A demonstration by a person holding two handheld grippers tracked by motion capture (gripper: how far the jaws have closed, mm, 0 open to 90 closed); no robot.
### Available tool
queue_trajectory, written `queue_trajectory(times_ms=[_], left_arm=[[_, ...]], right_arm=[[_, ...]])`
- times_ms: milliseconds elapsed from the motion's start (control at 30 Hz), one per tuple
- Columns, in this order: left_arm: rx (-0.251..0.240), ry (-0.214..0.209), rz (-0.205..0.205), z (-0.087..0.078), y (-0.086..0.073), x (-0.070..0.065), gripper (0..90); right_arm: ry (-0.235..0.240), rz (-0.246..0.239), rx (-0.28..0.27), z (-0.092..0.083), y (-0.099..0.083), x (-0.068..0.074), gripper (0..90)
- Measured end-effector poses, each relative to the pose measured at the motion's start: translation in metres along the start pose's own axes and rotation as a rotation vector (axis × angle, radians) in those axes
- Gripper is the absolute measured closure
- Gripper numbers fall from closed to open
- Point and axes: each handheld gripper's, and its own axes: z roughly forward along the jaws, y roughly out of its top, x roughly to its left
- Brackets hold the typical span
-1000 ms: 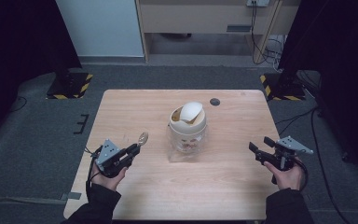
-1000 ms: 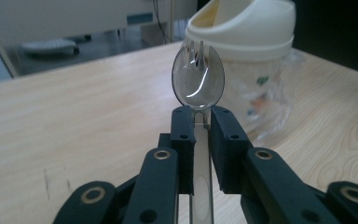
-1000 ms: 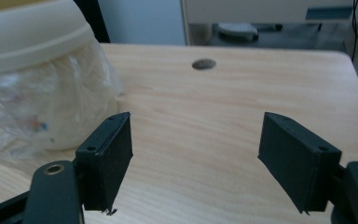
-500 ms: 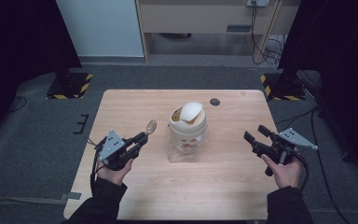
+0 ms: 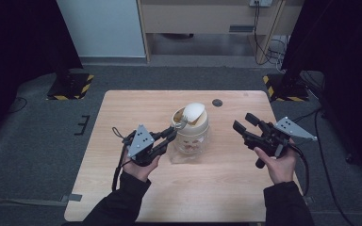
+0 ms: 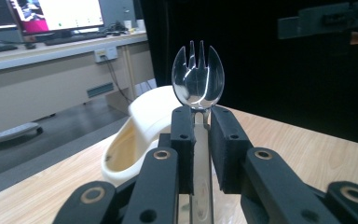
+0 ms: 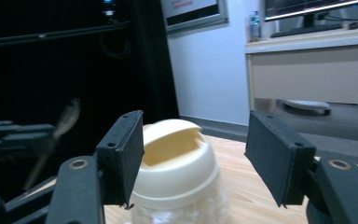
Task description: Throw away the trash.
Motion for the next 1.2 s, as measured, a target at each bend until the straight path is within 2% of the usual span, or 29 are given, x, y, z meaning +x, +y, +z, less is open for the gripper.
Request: queue_trajectory(times_ms=[133, 400, 533, 700, 867, 1100, 1200], left_arm=[[-0.004, -0.016, 0.009, 0.010, 0.003, -0.007, 79.6], [-0.006, -0.049, 0.017, 0.030, 0.008, -0.022, 79.6], [-0.005, -0.064, 0.043, 0.038, 0.008, -0.033, 79.6], [-0.009, -0.085, 0.057, 0.043, 0.007, -0.043, 79.6], [-0.015, -0.089, 0.065, 0.043, 0.007, -0.047, 79.6], [-0.030, -0.096, 0.071, 0.041, 0.009, -0.052, 79.6], [-0.031, -0.102, 0.071, 0.041, 0.008, -0.054, 79.7]], right_arm=[[0.040, 0.006, -0.008, 0.008, 0.005, 0.010, 39.8], [0.135, 0.015, 0.011, 0.020, 0.009, 0.034, 46.4], [0.168, 0.021, 0.029, 0.024, 0.008, 0.041, 49.6], [0.183, 0.035, 0.066, 0.028, 0.004, 0.043, 55.8], [0.190, 0.059, 0.098, 0.030, -0.001, 0.043, 63.9], [0.208, 0.088, 0.121, 0.032, -0.005, 0.044, 75.2], [0.227, 0.106, 0.117, 0.031, -0.004, 0.045, 83.6]])
